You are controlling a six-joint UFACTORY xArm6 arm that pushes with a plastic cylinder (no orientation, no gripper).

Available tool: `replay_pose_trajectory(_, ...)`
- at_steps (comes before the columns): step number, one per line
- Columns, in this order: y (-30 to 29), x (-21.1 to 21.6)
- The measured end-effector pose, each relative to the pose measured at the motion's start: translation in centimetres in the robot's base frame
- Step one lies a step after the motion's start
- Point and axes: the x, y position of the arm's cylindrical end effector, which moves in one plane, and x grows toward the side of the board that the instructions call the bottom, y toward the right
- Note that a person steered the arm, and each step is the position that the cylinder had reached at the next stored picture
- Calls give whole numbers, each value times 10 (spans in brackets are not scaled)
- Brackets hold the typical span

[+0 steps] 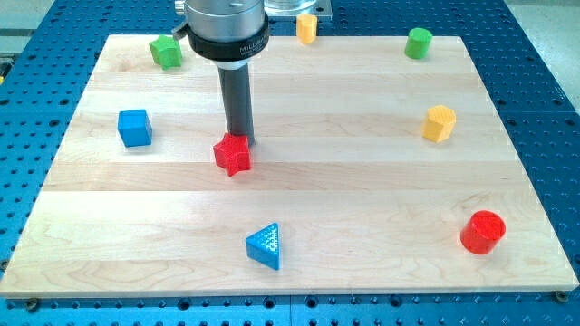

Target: Move the red star horizontally left to the triangle

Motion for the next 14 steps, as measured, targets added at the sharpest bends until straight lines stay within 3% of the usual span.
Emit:
replay_pose_trajectory(2, 17, 22)
replay_pose_trajectory(6, 68, -7)
replay_pose_trajectory(7, 45, 7)
replay_pose_trajectory(9, -74, 23)
replay_pose_trajectory(10, -88, 25)
replay_pose_trajectory(13, 16, -15)
replay_pose_trajectory(14, 24, 3)
